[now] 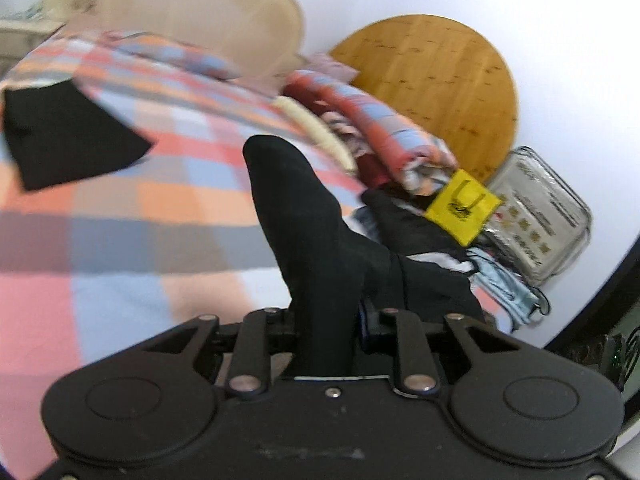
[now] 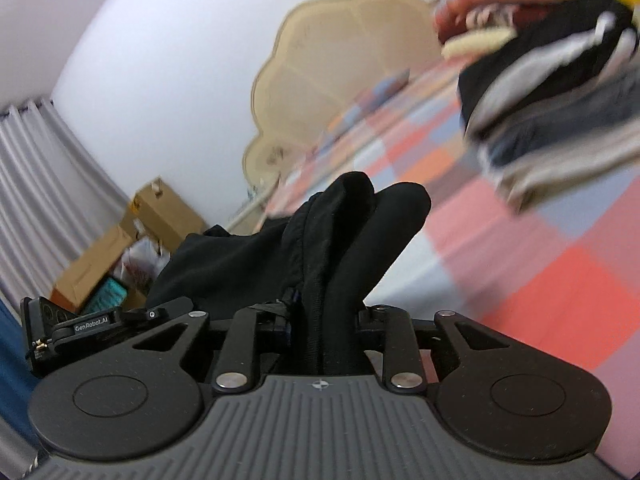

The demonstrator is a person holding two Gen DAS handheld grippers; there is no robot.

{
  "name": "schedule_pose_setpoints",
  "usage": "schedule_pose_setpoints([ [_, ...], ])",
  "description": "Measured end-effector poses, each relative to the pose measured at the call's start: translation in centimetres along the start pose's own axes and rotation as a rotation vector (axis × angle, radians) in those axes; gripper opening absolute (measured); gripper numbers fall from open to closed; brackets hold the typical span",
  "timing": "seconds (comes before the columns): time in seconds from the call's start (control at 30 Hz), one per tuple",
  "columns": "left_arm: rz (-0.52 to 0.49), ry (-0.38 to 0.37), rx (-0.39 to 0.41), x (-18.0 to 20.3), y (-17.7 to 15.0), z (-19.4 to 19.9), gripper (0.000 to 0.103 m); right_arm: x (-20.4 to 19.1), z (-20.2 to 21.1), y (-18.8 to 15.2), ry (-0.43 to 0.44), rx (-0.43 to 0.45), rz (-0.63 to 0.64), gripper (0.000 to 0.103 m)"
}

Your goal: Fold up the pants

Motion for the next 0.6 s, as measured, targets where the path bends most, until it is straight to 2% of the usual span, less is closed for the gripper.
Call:
schedule_pose_setpoints([
  [0.23, -0.063, -0.106, 0.016, 5.4, 4.5, -6.8, 0.023, 2.2, 3.2, 7.6, -0.035, 0.093, 0.028, 0.043],
  [0.43, -0.092, -0.167, 0.023, 9.8, 8.8, -15.4, 0.023, 5.0, 4.2, 14.9, -0.08, 0.161, 0.052, 0.044],
  [0.6, -0.078, -0.183, 0.022, 11.3, 11.8, -23.0, 0.023, 7.9, 3.1, 20.2, -0.102, 0.184, 0.038, 0.044],
])
Point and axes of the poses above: each gripper's, at about its wrist camera, not at the fingertips, and z roughly against the way its jaws point, x to its right, y to its top, the point moved 2 cm from there along -z, roughly the way its jaws point, and after that the axes turned 6 degrees about -z, right-handed, at the moved point
